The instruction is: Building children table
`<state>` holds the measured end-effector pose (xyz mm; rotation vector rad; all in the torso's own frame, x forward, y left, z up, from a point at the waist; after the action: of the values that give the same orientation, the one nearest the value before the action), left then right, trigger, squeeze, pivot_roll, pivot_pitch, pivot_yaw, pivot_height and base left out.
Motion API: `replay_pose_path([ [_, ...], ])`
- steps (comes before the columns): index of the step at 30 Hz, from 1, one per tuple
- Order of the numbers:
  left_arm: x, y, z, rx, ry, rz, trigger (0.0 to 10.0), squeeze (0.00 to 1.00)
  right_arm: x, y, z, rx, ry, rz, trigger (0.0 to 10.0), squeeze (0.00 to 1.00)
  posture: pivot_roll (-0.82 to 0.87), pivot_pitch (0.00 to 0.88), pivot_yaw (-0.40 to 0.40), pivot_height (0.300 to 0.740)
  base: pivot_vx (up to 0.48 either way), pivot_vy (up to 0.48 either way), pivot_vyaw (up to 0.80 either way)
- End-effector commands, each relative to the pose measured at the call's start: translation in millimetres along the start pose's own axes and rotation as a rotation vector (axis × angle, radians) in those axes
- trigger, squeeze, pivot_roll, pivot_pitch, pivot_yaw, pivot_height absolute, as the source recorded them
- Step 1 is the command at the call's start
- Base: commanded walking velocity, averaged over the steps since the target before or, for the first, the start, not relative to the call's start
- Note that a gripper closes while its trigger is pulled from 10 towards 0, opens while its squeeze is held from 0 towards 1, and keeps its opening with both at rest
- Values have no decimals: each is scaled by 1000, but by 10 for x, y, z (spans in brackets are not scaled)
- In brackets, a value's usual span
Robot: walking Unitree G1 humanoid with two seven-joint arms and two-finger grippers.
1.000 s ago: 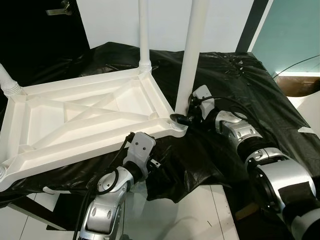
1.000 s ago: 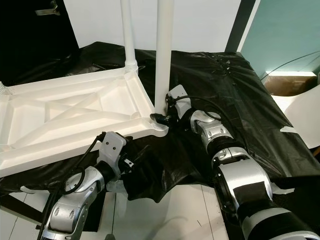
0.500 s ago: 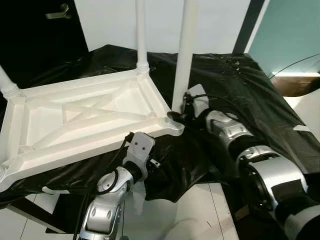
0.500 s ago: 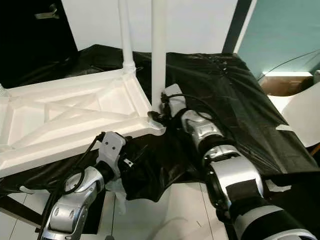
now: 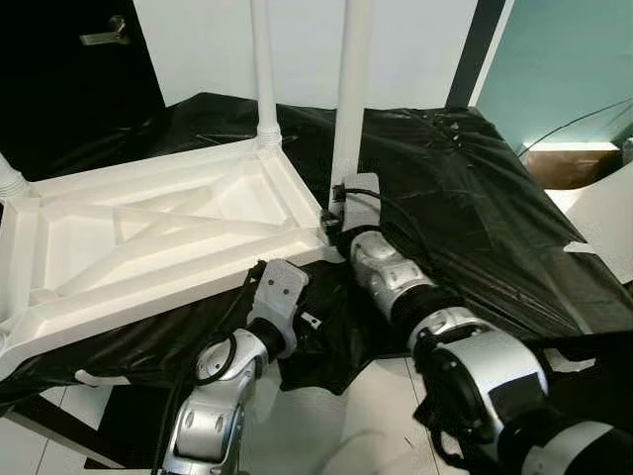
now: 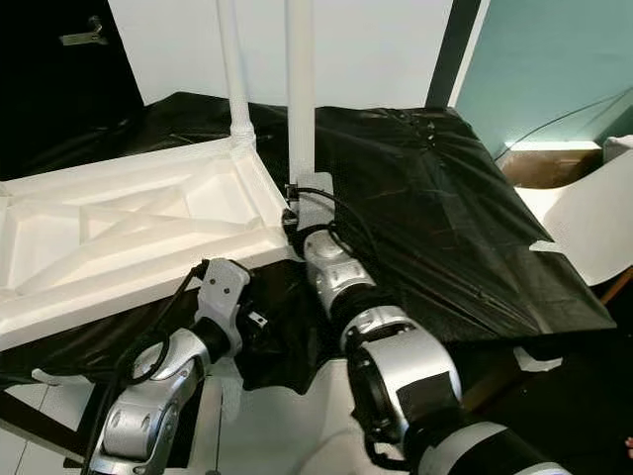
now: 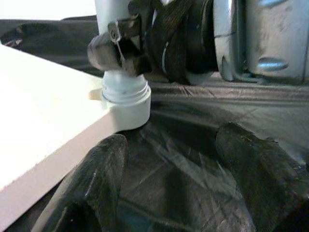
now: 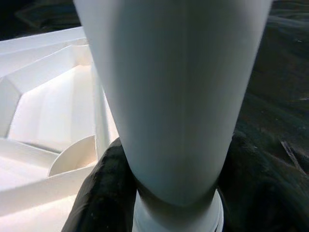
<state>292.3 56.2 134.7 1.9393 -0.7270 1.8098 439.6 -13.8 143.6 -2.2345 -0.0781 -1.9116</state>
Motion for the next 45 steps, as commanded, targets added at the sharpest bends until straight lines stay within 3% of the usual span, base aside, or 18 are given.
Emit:
replay_pose_path([
  [1,-17,-99,-24,95,-6,-5,10000,0,-197,-90,-37,17,-65,67,3020,0,152,0,-95,740,0,0,0],
  [2,-20,-101,-29,96,-7,-4,10000,0,-201,-116,-40,31,-68,71,3020,0,152,0,-95,740,0,0,0],
  [3,-22,-111,-40,100,-8,-2,10000,0,-193,-116,-42,33,-61,59,10000,0,157,0,-97,740,0,0,0],
  [8,-27,-131,-66,110,-11,0,10000,0,-120,-122,-50,57,-12,27,10000,0,157,0,-96,740,0,0,0],
  [9,-25,-123,-62,107,-10,-1,10000,0,-65,-95,-49,71,19,30,10000,780,153,0,-93,740,0,0,0],
  [12,-25,-120,-60,106,-10,-1,10000,0,-48,-90,-50,81,29,35,10000,780,153,0,-93,740,0,0,0],
  [13,-29,-117,-60,104,-12,0,10000,0,23,-80,-66,140,80,76,10000,1000,152,0,-94,740,0,0,0],
  [18,-40,-122,-71,103,-15,1,10000,0,75,-62,-96,204,125,93,10000,1000,151,0,-91,740,0,0,0],
  [23,-55,-146,-98,107,-22,4,10000,0,60,99,-156,279,156,39,10000,1000,151,0,-91,740,0,0,0],
  [24,-61,-151,-107,110,-24,5,10000,0,39,134,-176,296,155,27,10000,0,153,0,-90,740,0,0,0],
  [31,-68,-173,-135,117,-29,7,10000,0,-21,279,-239,376,149,-28,10000,0,153,0,-88,740,0,0,0],
  [34,-75,-201,-156,123,-34,10,10000,0,-65,465,-271,448,108,-91,10000,0,151,0,-79,740,0,0,0],
  [38,-63,-225,-155,126,-33,14,10000,0,-46,578,-280,501,71,-167,10000,0,149,0,-74,740,0,0,0],
  [45,-48,-240,-150,130,-29,18,10000,0,-12,574,-281,578,25,-271,10000,0,149,0,-73,740,0,0,0],
])
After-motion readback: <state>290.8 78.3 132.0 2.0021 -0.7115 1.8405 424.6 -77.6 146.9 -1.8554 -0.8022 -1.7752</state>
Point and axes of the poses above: a point about 5 cm out from each wrist's last joint towards the gripper, its own z axis pointing out of the wrist towards the gripper, its own x axis along the axis of the wrist's last joint, y = z × x, the point moved 6 cm from there along z, pointing out of the wrist towards the gripper, and after that the axes turned 1 degree about z, right-handed, at the moved point
